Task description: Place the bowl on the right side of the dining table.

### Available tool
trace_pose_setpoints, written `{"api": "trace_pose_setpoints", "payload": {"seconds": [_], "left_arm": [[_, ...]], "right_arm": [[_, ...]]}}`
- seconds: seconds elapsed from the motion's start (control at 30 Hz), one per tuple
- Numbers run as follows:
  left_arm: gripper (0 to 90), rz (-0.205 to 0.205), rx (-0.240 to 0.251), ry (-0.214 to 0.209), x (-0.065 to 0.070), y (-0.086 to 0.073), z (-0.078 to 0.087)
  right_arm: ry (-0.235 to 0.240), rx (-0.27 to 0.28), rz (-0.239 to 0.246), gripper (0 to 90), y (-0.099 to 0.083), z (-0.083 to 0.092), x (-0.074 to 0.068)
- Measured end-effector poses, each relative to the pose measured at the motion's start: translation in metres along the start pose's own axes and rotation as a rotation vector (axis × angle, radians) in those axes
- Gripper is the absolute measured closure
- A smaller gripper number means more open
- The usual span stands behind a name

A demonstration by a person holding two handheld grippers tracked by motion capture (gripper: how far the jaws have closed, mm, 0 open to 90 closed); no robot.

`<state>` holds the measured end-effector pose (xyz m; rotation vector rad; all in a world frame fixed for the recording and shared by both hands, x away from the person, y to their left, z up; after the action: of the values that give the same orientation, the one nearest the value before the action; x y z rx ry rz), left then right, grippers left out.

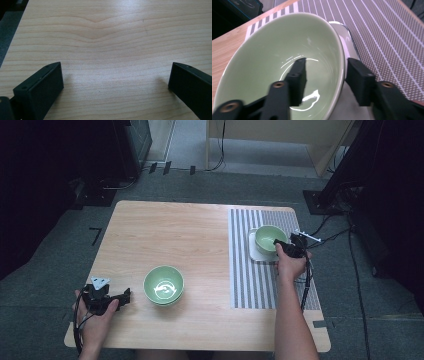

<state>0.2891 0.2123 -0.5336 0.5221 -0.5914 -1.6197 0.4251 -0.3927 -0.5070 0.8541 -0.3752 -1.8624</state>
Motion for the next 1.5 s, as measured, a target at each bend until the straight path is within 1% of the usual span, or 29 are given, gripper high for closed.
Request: {"api": "trace_pose_setpoints", "payload": {"seconds": [0.03,0.07,0.1,0.13,0.17,0.23,0.27,0.3,0.4,0.47,0.53,0.67,0.77,0.93,1.07,1.1,1.17,1.2,1.23,1.3,1.43,1.5], "left_arm": [[0.0,0.001,0.001,0.000,0.000,0.000,0.000],[0.0,0.001,0.001,0.000,0.000,0.000,0.000],[0.0,0.000,0.000,0.000,0.000,0.000,0.000],[0.0,-0.001,-0.001,0.000,0.000,0.000,0.000],[0.0,0.000,0.000,0.000,0.000,0.000,0.000],[0.0,-0.001,-0.001,0.000,0.000,0.000,0.000],[0.0,-0.001,-0.001,0.000,0.000,0.000,0.000],[0.0,-0.001,-0.001,0.000,0.000,0.000,0.000],[0.0,0.001,0.000,0.000,0.000,0.000,0.000],[0.0,0.000,0.000,0.000,0.000,0.000,0.000],[0.0,0.000,0.000,0.000,0.000,0.000,0.000],[0.0,-0.001,-0.001,0.000,0.000,0.000,0.000],[0.0,0.001,0.000,0.000,0.000,0.000,0.000],[0.0,0.000,0.000,0.000,0.000,0.000,0.000],[0.0,0.001,0.000,0.000,0.000,0.000,0.000],[0.0,0.000,0.000,0.000,0.000,0.000,0.000],[0.0,0.000,0.000,0.000,0.000,0.000,0.000],[0.0,0.000,0.000,0.000,0.000,0.000,0.000],[0.0,-0.001,-0.001,0.000,0.000,0.000,0.000],[0.0,0.001,0.000,0.000,0.000,0.000,0.000],[0.0,-0.001,-0.001,0.000,0.000,0.000,0.000],[0.0,0.000,0.000,0.000,0.000,0.000,0.000]], "right_arm": [[-0.014,0.025,0.047,34.3,0.000,0.002,-0.001],[-0.019,0.032,0.056,29.8,0.000,0.003,-0.002],[-0.021,0.044,0.072,28.8,0.001,0.004,-0.002],[-0.041,0.044,0.102,28.5,-0.001,0.005,-0.003],[-0.058,0.045,0.108,28.7,-0.001,0.006,-0.004],[-0.064,0.043,0.111,28.5,-0.001,0.006,-0.004],[-0.057,0.046,0.123,27.1,-0.001,0.008,-0.004],[-0.036,0.058,0.127,27.2,-0.002,0.011,-0.005],[-0.017,0.075,0.135,27.3,-0.002,0.016,-0.007],[0.006,0.088,0.151,27.0,-0.002,0.019,-0.009],[0.016,0.092,0.173,26.1,-0.003,0.022,-0.011],[0.016,0.094,0.203,23.3,-0.003,0.026,-0.012],[0.015,0.101,0.190,22.7,-0.004,0.031,-0.010],[0.011,0.109,0.212,22.4,-0.005,0.042,-0.008],[0.018,0.116,0.220,22.1,-0.007,0.048,-0.006],[0.028,0.121,0.222,21.8,-0.008,0.053,-0.004],[0.029,0.121,0.239,21.4,-0.010,0.055,-0.003],[0.029,0.121,0.239,21.4,-0.010,0.055,-0.003],[0.040,0.125,0.251,21.2,-0.013,0.059,-0.003],[0.045,0.128,0.264,21.1,-0.015,0.063,-0.003],[0.040,0.126,0.284,21.2,-0.019,0.069,-0.002],[0.047,0.130,0.275,21.5,-0.021,0.073,-0.001]]}}
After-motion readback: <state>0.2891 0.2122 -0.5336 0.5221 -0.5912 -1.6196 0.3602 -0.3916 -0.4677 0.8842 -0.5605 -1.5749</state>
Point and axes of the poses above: each handheld gripper's, and its own axes: z roughly backward along the jaws, y roughly out of its top, x roughly to its right, the point moved 2 cm from there along -z, roughly forward along the jaws, and after that the axes turned 5 degrees about -x, right-handed, at the moved point
